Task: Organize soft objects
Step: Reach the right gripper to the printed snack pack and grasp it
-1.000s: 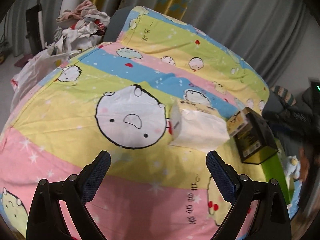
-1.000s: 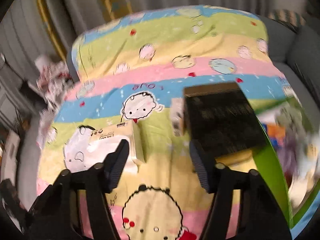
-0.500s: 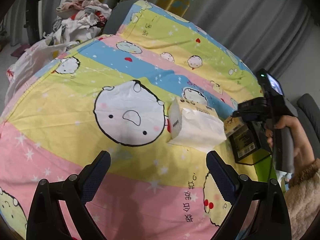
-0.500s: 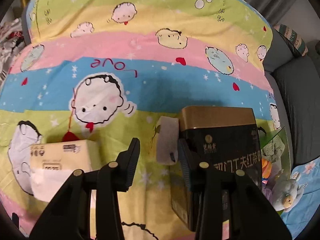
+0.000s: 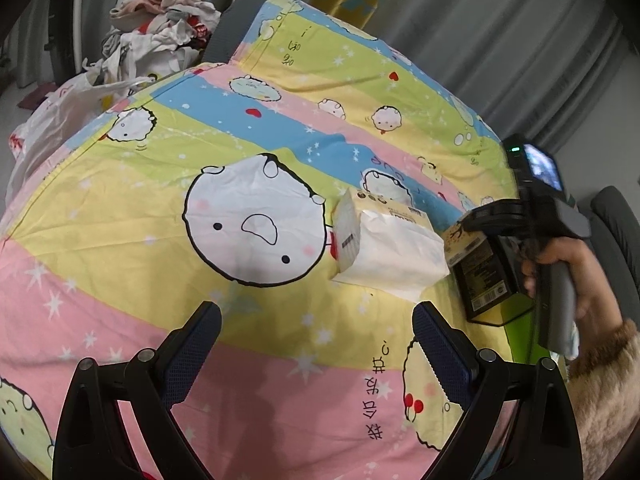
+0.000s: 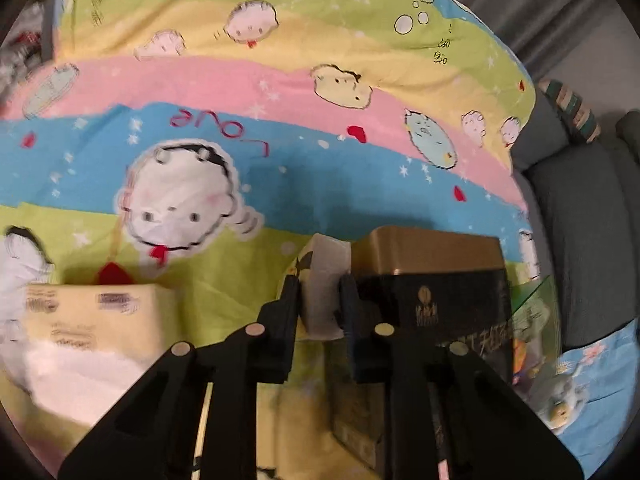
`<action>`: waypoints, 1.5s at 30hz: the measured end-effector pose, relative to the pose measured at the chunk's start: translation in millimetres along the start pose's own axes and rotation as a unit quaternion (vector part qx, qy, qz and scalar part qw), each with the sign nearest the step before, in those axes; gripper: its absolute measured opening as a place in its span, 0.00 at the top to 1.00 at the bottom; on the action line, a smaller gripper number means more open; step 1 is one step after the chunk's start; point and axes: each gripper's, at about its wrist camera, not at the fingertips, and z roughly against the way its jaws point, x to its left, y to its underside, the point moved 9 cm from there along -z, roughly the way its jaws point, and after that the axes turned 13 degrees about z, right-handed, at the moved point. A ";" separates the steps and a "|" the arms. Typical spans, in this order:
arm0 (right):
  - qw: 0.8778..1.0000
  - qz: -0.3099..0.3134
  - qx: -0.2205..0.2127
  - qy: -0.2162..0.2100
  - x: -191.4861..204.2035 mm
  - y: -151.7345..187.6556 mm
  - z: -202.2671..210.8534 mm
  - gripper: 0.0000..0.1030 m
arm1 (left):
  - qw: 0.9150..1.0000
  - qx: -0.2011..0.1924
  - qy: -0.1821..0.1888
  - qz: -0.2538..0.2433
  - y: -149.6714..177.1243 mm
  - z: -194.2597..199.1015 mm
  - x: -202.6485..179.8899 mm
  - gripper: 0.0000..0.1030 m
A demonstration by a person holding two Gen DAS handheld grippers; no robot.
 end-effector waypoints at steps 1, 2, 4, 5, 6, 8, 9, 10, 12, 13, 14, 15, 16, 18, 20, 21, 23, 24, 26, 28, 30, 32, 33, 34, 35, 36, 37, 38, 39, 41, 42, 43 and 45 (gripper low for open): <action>1.000 -0.002 -0.014 -0.007 0.9 2.0 11.2 0.82 | 1.000 0.000 0.001 0.000 0.0 0.4 -0.1 0.06; 0.999 0.000 -0.030 -0.017 2.4 4.6 24.9 0.82 | 1.000 -0.001 0.002 0.001 -0.1 0.6 0.0 0.06; 0.996 -0.010 -0.065 -0.056 7.6 13.8 52.4 0.81 | 1.000 0.001 0.000 0.006 0.5 -0.4 0.8 0.06; 0.992 -0.021 -0.083 -0.093 11.9 22.5 68.8 0.81 | 1.000 0.003 -0.001 0.007 1.3 -1.4 1.4 0.06; 0.984 -0.036 -0.101 -0.139 17.5 33.1 83.8 0.81 | 1.000 0.007 -0.002 0.009 2.2 -3.2 1.5 0.06; 0.968 -0.050 -0.122 -0.211 30.2 54.0 101.9 0.81 | 1.000 0.014 -0.002 0.012 5.1 -6.3 1.2 0.06; 0.958 -0.059 -0.130 -0.250 39.5 69.0 108.5 0.81 | 1.000 0.017 -0.001 0.014 6.2 -7.0 0.8 0.06; 0.949 -0.067 -0.132 -0.279 47.9 82.1 110.1 0.80 | 1.000 0.020 0.001 0.015 7.4 -7.5 0.2 0.06; 0.935 -0.080 -0.129 -0.322 66.6 104.2 107.4 0.80 | 1.000 0.023 0.002 0.014 11.5 -8.2 -2.3 0.06; 0.928 -0.080 -0.117 -0.345 80.4 118.1 99.3 0.80 | 1.000 0.023 0.001 0.011 12.5 -8.5 -3.6 0.06; 0.924 -0.081 -0.106 -0.358 90.4 127.3 91.6 0.80 | 1.000 0.023 0.001 0.008 14.3 -8.6 -5.4 0.06; 0.922 -0.085 -0.097 -0.366 96.8 133.9 82.9 0.80 | 1.000 0.022 -0.001 0.005 16.2 -9.1 -7.0 0.06; 0.922 -0.085 -0.089 -0.368 103.5 139.2 74.0 0.80 | 1.000 0.022 -0.002 0.005 17.8 -9.5 -8.1 0.06; 0.928 -0.085 -0.075 -0.354 108.7 145.8 59.4 0.77 | 1.000 0.025 0.001 -0.001 22.4 -11.2 -12.5 0.06; 0.934 -0.098 -0.073 -0.335 102.6 150.4 49.8 0.73 | 1.000 0.030 -0.001 -0.011 26.2 -14.4 -16.1 0.06; 0.936 -0.096 -0.069 -0.333 102.3 151.7 48.9 0.72 | 0.999 0.031 -0.004 -0.015 28.2 -16.0 -17.5 0.06; 0.939 -0.101 -0.067 -0.322 93.4 151.3 50.9 0.56 | 0.999 0.033 -0.007 -0.022 31.8 -18.7 -20.2 0.06; 0.940 -0.105 -0.073 -0.315 83.5 148.4 53.5 0.50 | 0.999 0.034 -0.006 -0.025 33.6 -20.4 -22.1 0.06; 0.944 -0.107 -0.089 -0.299 69.0 142.0 61.0 0.29 | 0.999 0.038 -0.002 -0.024 37.6 -23.5 -25.7 0.06; 0.945 -0.105 -0.104 -0.291 63.5 135.9 67.0 0.28 | 0.999 0.046 0.004 -0.024 42.5 -27.3 -29.3 0.06; 0.942 -0.100 -0.117 -0.297 65.3 131.8 70.5 0.27 | 0.998 0.055 0.010 -0.030 47.5 -30.7 -33.4 0.06; 0.935 -0.100 -0.128 -0.315 71.8 133.7 67.1 0.26 | 0.997 0.060 0.017 -0.038 53.8 -33.3 -39.2 0.07; 0.932 -0.101 -0.128 -0.323 74.0 137.3 64.5 0.26 | 0.997 0.061 0.022 -0.044 57.5 -34.0 -43.0 0.10; 0.930 -0.102 -0.124 -0.331 80.8 139.0 59.0 0.26 | 0.996 0.064 0.026 -0.052 60.9 -34.8 -46.7 0.15; 0.929 -0.101 -0.115 -0.337 84.9 140.5 53.9 0.26 | 0.995 0.071 0.031 -0.061 66.0 -37.3 -50.8 0.17; 0.928 -0.102 -0.109 -0.341 86.5 141.4 51.8 0.26 | 0.994 0.078 0.031 -0.068 70.3 -40.0 -52.8 0.20; 0.927 -0.107 -0.103 -0.345 87.6 142.4 49.9 0.30 | 0.993 0.083 0.031 -0.073 74.1 -42.5 -54.9 0.26; 0.923 -0.110 -0.103 -0.354 89.7 142.2 49.1 0.32 | 0.993 0.087 0.030 -0.075 77.1 -45.3 -55.9 0.29; 0.920 -0.109 -0.105 -0.362 90.8 143.6 50.5 0.32 | 0.992 0.094 0.029 -0.077 81.3 -49.1 -56.9 0.34; 0.914 -0.106 -0.103 -0.377 97.2 144.9 49.5 0.33 | 0.991 0.107 0.026 -0.081 88.7 -56.5 -57.7 0.43; 0.913 -0.104 -0.099 -0.381 101.0 145.8 47.2 0.35 | 0.989 0.118 0.024 -0.084 93.5 -61.8 -57.4 0.51; 0.913 -0.103 -0.095 -0.384 103.7 147.4 45.3 0.40 | 0.989 0.122 0.022 -0.085 95.4 -64.3 -57.1 0.51; 0.910 -0.101 -0.080 -0.394 111.4 150.6 38.4 0.45 | 0.990 0.115 0.021 -0.084 95.4 -65.5 -57.4 0.51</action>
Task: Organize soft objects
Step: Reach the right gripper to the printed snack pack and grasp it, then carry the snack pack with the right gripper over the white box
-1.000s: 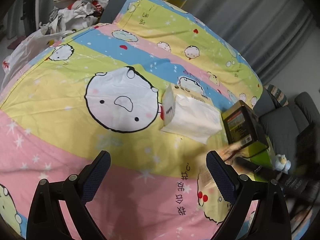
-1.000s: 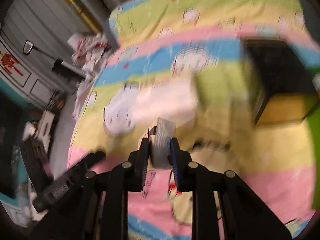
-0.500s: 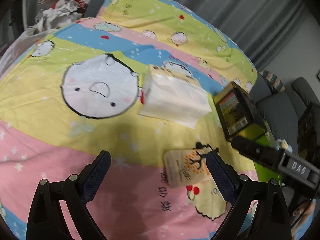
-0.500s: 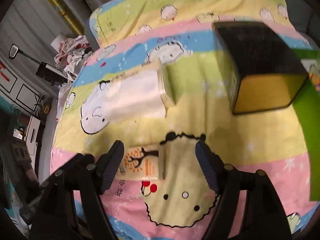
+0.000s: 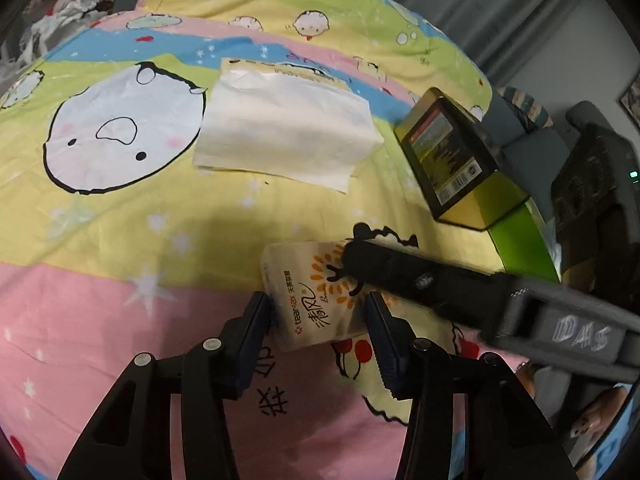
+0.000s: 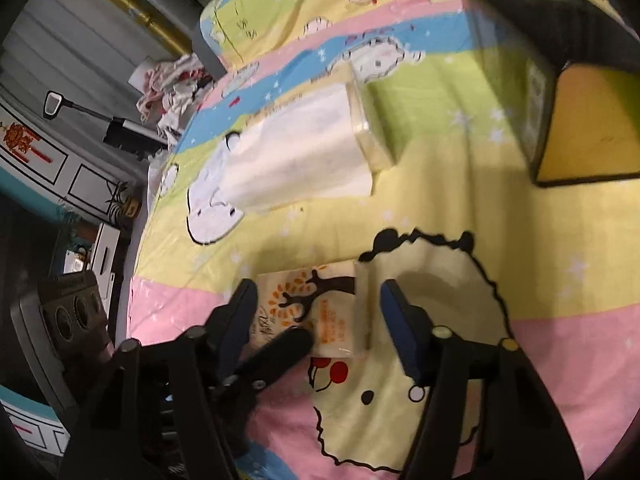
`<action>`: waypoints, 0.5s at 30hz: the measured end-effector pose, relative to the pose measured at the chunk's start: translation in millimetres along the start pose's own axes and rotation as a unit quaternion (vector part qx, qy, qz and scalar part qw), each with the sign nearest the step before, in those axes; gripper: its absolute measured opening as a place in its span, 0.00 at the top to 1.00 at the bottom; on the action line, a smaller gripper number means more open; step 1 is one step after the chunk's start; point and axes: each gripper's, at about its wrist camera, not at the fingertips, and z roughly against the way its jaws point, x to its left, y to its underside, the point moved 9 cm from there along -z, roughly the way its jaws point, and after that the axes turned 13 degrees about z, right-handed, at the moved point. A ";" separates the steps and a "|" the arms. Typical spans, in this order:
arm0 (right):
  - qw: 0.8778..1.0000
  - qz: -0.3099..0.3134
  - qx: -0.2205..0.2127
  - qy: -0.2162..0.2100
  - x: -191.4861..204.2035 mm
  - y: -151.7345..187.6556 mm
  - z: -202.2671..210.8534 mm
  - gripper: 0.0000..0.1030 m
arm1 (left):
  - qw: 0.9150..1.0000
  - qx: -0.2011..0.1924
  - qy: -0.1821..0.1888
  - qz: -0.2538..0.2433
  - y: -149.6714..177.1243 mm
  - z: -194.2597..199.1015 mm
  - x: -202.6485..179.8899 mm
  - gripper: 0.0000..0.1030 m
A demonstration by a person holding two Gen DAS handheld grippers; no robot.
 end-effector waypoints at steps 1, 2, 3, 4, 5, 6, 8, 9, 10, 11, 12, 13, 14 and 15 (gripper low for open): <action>1.000 -0.005 0.006 -0.004 -0.1 2.0 -4.9 0.47 | 1.000 -0.003 -0.001 -0.002 -0.3 1.0 -0.4 0.52; 1.000 -0.008 0.006 0.001 -1.2 3.3 -8.0 0.49 | 1.000 -0.003 -0.001 -0.006 0.0 1.4 -1.3 0.52; 1.000 -0.008 0.005 0.002 -2.1 3.1 -7.9 0.49 | 1.000 -0.005 -0.001 -0.009 0.3 2.1 -1.5 0.52; 1.000 -0.007 0.002 0.002 -1.3 3.1 -7.4 0.50 | 1.000 -0.007 0.000 -0.009 0.1 2.8 -1.9 0.52; 1.000 -0.008 -0.002 0.002 0.6 3.0 -5.6 0.50 | 1.000 -0.009 0.002 -0.010 -0.3 3.3 -3.4 0.52; 1.000 -0.010 -0.004 0.000 0.9 2.5 -4.0 0.50 | 1.000 -0.013 0.003 -0.010 -0.1 6.0 -4.7 0.52; 1.000 -0.014 -0.012 -0.006 3.6 1.6 2.5 0.50 | 0.999 -0.026 0.007 -0.019 -0.7 13.5 -8.9 0.52; 1.000 -0.012 -0.017 -0.009 4.8 0.2 6.6 0.50 | 0.999 -0.035 0.009 -0.026 -1.7 18.7 -12.3 0.52; 0.999 -0.009 -0.028 -0.013 8.6 -1.8 14.0 0.50 | 0.998 -0.045 0.013 -0.033 -2.8 24.0 -15.3 0.52; 0.999 -0.006 -0.035 -0.014 9.8 -3.8 19.5 0.50 | 0.997 -0.055 0.018 -0.041 -4.0 30.5 -21.0 0.52; 0.999 0.000 -0.046 -0.014 12.6 -6.6 28.0 0.50 | 0.997 -0.062 0.023 -0.046 -5.8 34.3 -26.0 0.52; 0.998 0.004 -0.055 -0.014 13.5 -9.1 34.7 0.49 | 0.996 -0.070 0.030 -0.052 -7.2 40.0 -31.4 0.52; 0.997 0.008 -0.069 -0.013 15.7 -12.1 45.6 0.49 | 0.994 -0.080 0.039 -0.056 -8.3 46.3 -38.1 0.52; 0.997 0.009 -0.077 -0.013 15.8 -13.5 52.0 0.49 | 0.993 -0.087 0.044 -0.060 -9.1 50.9 -42.8 0.52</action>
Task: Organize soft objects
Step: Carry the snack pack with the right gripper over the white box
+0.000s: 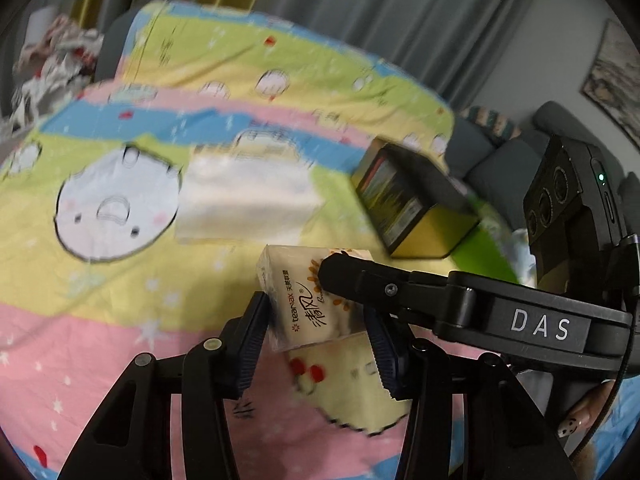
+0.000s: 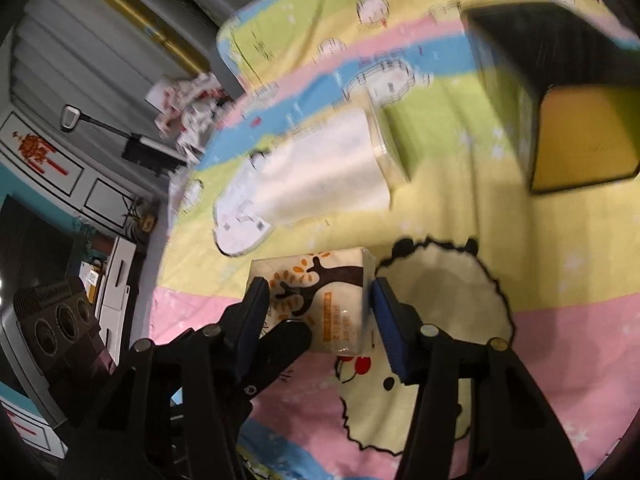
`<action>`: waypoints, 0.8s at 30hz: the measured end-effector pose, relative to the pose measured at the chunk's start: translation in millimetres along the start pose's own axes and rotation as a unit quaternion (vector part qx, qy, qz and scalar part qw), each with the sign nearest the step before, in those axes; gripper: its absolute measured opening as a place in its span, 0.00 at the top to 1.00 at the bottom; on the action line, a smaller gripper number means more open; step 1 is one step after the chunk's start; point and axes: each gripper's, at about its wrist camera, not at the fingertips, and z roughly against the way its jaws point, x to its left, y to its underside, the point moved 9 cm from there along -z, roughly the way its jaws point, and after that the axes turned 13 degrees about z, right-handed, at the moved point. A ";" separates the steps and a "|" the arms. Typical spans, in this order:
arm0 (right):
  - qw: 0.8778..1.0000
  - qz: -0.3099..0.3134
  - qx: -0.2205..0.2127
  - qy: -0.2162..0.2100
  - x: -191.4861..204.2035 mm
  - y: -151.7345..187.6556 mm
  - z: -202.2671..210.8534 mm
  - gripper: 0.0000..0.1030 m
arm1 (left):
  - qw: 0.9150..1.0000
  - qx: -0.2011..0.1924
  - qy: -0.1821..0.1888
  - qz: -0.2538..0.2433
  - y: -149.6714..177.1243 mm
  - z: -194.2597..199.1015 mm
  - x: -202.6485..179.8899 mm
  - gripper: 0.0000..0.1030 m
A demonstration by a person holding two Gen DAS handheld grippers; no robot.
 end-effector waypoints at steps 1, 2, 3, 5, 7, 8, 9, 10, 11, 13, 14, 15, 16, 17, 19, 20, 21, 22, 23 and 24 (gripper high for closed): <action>1.000 0.003 -0.010 0.000 0.7 -2.6 7.6 0.49 | 1.000 -0.009 0.004 -0.005 -1.6 3.9 -6.9 0.52; 1.000 0.008 -0.020 0.003 1.7 -4.9 15.9 0.49 | 1.000 -0.016 0.007 -0.013 -2.2 7.0 -13.4 0.52; 1.000 0.012 -0.027 0.007 1.7 -6.1 22.5 0.49 | 0.999 -0.021 0.009 -0.023 -2.5 10.3 -20.1 0.52; 0.999 0.018 -0.042 0.021 -1.1 -8.2 39.1 0.48 | 0.998 -0.032 0.016 -0.042 -2.2 15.5 -36.4 0.52; 0.998 0.014 -0.057 0.032 -6.9 -10.2 52.3 0.48 | 0.997 -0.040 0.023 -0.058 -1.9 17.4 -52.7 0.52; 0.997 0.013 -0.064 0.037 -9.9 -10.8 59.5 0.48 | 0.996 -0.044 0.024 -0.067 -1.4 18.2 -61.5 0.52; 0.997 0.014 -0.070 0.040 -12.0 -12.2 65.1 0.48 | 0.996 -0.048 0.025 -0.071 -1.7 18.9 -67.5 0.52; 0.996 0.013 -0.078 0.042 -15.1 -13.4 71.7 0.48 | 0.995 -0.053 0.028 -0.075 -1.8 19.5 -74.7 0.52; 0.995 0.012 -0.086 0.045 -18.1 -14.8 78.7 0.48 | 0.995 -0.056 0.031 -0.078 -1.3 19.2 -81.6 0.52; 0.994 0.009 -0.100 0.051 -23.3 -17.4 90.1 0.48 | 0.994 -0.060 0.040 -0.086 -1.6 18.4 -96.3 0.52; 0.993 0.005 -0.110 0.052 -28.3 -19.0 98.4 0.48 | 0.993 -0.061 0.045 -0.089 -1.5 18.5 -102.5 0.52; 0.992 0.002 -0.117 0.053 -31.8 -20.0 104.5 0.48 | 0.992 -0.062 0.051 -0.093 -1.8 17.8 -110.1 0.52; 0.991 -0.002 -0.125 0.055 -36.4 -20.6 111.6 0.48 | 0.992 -0.064 0.056 -0.098 -2.0 16.8 -118.3 0.52; 0.990 -0.005 -0.131 0.057 -38.8 -20.9 116.7 0.47 | 0.991 -0.064 0.059 -0.102 -1.2 16.4 -124.9 0.52; 0.987 -0.012 -0.144 0.063 -48.1 -21.7 128.7 0.47 | 0.990 -0.063 0.067 -0.110 1.4 14.2 -140.1 0.52; 0.986 -0.018 -0.150 0.066 -52.8 -21.9 134.3 0.47 | 0.989 -0.064 0.071 -0.115 2.1 12.1 -148.3 0.52; 0.985 -0.021 -0.156 0.069 -56.3 -22.5 138.8 0.47 | 0.988 -0.064 0.074 -0.118 2.8 10.7 -153.6 0.52; 0.984 -0.024 -0.161 0.072 -59.7 -22.8 143.8 0.47 | 0.987 -0.065 0.078 -0.123 3.5 8.1 -161.4 0.52; 0.982 -0.030 -0.169 0.078 -65.1 -22.9 149.8 0.47 | 0.986 -0.064 0.081 -0.128 4.6 5.3 -168.9 0.52; 0.980 -0.039 -0.176 0.083 -71.7 -22.8 156.0 0.47 | 0.985 -0.063 0.085 -0.132 5.2 2.7 -174.9 0.52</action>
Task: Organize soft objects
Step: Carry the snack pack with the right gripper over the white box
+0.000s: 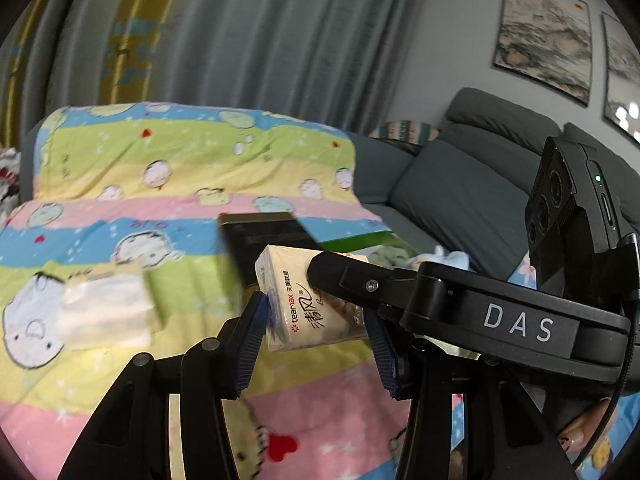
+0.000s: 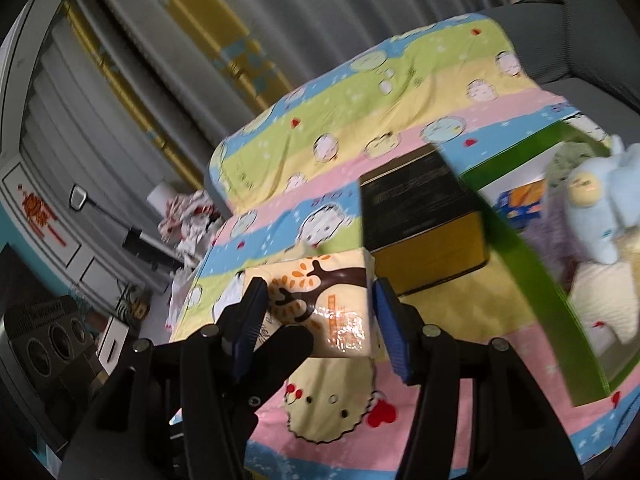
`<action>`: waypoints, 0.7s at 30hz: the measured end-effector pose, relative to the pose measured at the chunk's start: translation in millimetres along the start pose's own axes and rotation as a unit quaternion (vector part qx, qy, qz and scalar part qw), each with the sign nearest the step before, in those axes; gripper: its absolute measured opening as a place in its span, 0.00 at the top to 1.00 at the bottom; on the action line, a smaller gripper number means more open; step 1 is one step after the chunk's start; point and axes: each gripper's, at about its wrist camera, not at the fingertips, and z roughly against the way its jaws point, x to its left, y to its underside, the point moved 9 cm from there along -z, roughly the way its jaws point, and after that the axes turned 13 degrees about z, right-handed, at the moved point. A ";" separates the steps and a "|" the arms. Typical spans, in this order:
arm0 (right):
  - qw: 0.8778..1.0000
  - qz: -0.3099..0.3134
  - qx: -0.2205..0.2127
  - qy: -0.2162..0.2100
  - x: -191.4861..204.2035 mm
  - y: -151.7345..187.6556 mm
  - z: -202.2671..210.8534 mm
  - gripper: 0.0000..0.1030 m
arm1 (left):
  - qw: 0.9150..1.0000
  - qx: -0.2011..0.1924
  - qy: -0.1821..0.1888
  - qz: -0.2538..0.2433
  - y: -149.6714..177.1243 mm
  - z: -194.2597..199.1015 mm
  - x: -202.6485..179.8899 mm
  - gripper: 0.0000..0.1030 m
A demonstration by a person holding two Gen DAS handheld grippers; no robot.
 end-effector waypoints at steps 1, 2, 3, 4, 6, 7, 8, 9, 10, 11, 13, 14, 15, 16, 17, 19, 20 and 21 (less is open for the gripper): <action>1.000 -0.006 -0.004 0.002 -5.0 -1.0 3.4 0.47 | 1.000 0.000 0.005 -0.006 -0.2 -4.2 -7.4 0.52; 1.000 -0.011 -0.010 0.004 -11.2 -2.2 7.4 0.47 | 1.000 -0.001 0.008 -0.012 0.1 -7.8 -14.7 0.52; 1.000 -0.016 -0.016 0.006 -17.8 -3.7 11.6 0.47 | 1.000 -0.001 0.013 -0.017 0.3 -11.9 -21.3 0.52; 1.000 -0.020 -0.021 0.008 -23.9 -4.5 16.2 0.47 | 1.000 0.000 0.017 -0.022 0.9 -15.7 -27.4 0.52; 0.999 -0.030 -0.030 0.018 -37.1 -6.8 23.0 0.47 | 0.999 0.004 0.027 -0.031 2.4 -24.2 -39.9 0.52; 0.999 -0.036 -0.034 0.022 -44.3 -7.9 27.2 0.47 | 0.999 0.007 0.032 -0.035 3.0 -29.2 -47.1 0.52; 0.998 -0.042 -0.040 0.027 -53.1 -8.9 32.0 0.47 | 0.998 0.009 0.037 -0.040 4.0 -33.6 -53.7 0.52; 0.997 -0.047 -0.044 0.031 -59.1 -9.4 35.9 0.47 | 0.998 0.010 0.041 -0.044 5.2 -37.0 -58.8 0.52; 0.997 -0.053 -0.049 0.034 -66.4 -10.0 40.0 0.47 | 0.998 0.011 0.046 -0.049 6.4 -41.7 -66.0 0.52; 0.996 -0.058 -0.053 0.037 -72.9 -10.1 43.5 0.47 | 0.997 0.012 0.049 -0.053 7.4 -45.1 -71.2 0.52; 0.994 -0.073 -0.061 0.045 -87.9 -10.4 50.2 0.47 | 0.996 0.018 0.058 -0.062 10.7 -54.6 -84.0 0.52; 0.994 -0.079 -0.063 0.048 -92.9 -10.0 52.7 0.47 | 0.996 0.022 0.063 -0.065 12.5 -58.8 -89.3 0.52; 0.993 -0.085 -0.065 0.052 -98.9 -9.8 55.4 0.47 | 0.995 0.026 0.069 -0.066 14.2 -63.2 -94.0 0.52; 0.992 -0.091 -0.068 0.056 -104.5 -9.6 57.5 0.47 | 0.995 0.029 0.072 -0.064 16.0 -66.7 -97.9 0.52; 0.991 -0.097 -0.070 0.059 -110.5 -8.7 60.5 0.47 | 0.995 0.032 0.075 -0.063 17.7 -72.0 -101.8 0.52; 0.989 -0.114 -0.076 0.058 -121.1 -6.7 64.4 0.47 | 0.994 0.038 0.082 -0.062 20.4 -79.1 -108.3 0.52; 0.988 -0.122 -0.078 0.058 -126.7 -5.0 66.9 0.47 | 0.993 0.045 0.086 -0.062 22.7 -82.6 -111.3 0.52; 0.987 -0.129 -0.079 0.060 -131.5 -3.5 68.9 0.47 | 0.992 0.057 0.093 -0.061 25.8 -87.6 -115.1 0.52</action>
